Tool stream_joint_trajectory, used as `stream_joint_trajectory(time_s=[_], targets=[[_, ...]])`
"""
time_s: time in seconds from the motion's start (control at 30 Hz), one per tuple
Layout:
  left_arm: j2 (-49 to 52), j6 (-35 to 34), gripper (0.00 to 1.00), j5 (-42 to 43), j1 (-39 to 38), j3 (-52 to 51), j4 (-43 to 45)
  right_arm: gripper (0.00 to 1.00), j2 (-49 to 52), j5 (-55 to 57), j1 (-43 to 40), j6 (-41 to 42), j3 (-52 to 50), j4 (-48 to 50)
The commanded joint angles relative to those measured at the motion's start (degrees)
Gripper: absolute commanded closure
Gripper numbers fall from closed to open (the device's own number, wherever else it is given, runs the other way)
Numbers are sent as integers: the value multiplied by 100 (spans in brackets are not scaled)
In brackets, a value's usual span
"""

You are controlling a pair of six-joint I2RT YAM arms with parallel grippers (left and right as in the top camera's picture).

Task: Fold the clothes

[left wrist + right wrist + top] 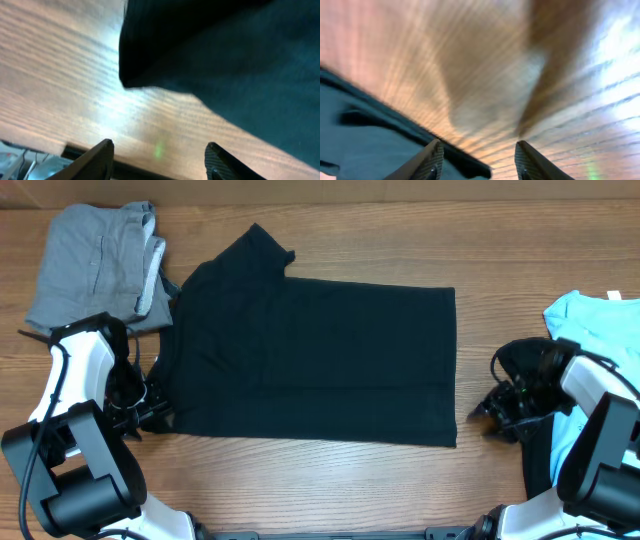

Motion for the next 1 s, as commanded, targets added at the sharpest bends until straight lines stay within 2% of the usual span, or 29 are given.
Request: stream_joint_trajectory(time_s=[0.0, 0.13, 0.17, 0.2, 0.37, 0.5, 0.6, 0.77, 0.97], targets=[[-129, 109, 37, 208, -57, 385, -264, 47, -516, -140, -9, -197, 743, -35], [-131, 136, 36, 590, -57, 1292, -691, 45, -813, -984, 7, -568, 1488, 223], [-131, 138, 34, 778, -59, 1556, -774, 42, -826, -1156, 26, -579, 1606, 369], [-131, 164, 34, 1045, -81, 1884, -857, 38, -828, -1325, 61, -581, 1709, 595], [-131, 787, 23, 2374, -520, 3128, -472, 39, -726, -1434, 387, -505, 1757, 2114], [-129, 839, 11, 2328, -1209, 3425, 466, 37, -516, -1335, 629, -249, 1757, 2793], [4, 848, 2, 2234, -1727, 3423, 1353, 35, -442, -1329, 748, -260, 1757, 2868], [627, 841, 4, 1985, -2391, 3425, 2535, 35, -442, -1329, 772, -295, 1757, 2409], [1591, 844, 1, 1290, -2771, 3427, 3755, 35, -442, -1329, 772, -356, 1757, 1637]])
